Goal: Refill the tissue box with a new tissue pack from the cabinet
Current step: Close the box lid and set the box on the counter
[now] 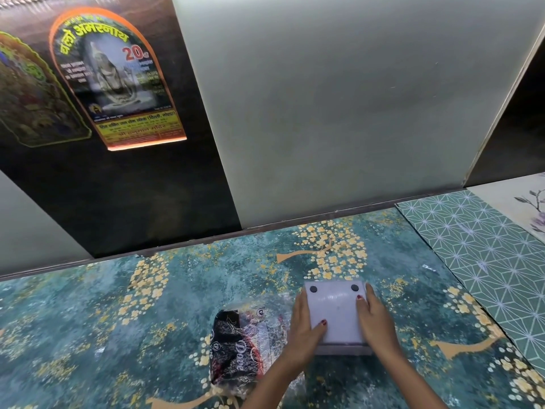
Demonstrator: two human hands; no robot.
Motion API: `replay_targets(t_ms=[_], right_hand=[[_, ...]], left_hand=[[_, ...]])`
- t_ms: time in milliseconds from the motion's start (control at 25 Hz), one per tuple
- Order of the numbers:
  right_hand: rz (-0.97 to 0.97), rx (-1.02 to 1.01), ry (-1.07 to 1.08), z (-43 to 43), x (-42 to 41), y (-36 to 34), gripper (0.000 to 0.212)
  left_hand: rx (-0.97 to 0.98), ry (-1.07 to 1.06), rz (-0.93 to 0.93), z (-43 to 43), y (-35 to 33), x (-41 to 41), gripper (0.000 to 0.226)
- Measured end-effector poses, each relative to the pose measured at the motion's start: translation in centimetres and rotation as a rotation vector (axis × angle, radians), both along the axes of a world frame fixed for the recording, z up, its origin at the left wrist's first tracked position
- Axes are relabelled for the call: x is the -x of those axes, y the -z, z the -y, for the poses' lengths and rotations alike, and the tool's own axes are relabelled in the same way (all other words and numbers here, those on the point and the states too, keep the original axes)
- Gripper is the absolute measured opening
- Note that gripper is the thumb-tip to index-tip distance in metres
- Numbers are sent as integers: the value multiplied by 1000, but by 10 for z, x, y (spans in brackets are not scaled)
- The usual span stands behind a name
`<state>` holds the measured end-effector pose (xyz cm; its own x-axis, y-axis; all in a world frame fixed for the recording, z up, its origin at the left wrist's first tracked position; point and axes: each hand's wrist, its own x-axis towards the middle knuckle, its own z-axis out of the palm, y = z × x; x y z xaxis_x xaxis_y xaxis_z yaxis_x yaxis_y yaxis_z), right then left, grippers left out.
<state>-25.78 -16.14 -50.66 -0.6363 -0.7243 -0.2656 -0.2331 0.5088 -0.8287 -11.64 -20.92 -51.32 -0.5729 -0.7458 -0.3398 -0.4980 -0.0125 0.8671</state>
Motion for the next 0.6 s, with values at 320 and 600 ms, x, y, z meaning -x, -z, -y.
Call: replay_targets(t_ms=[320,600], right_hand=[[-133,-58,-61,0,0,10,46],[353,167,258,-2,-4,-4,29]], left_hand=[[278,211,408,8,1,0,70],[90,227,426,17,-12,2,75]])
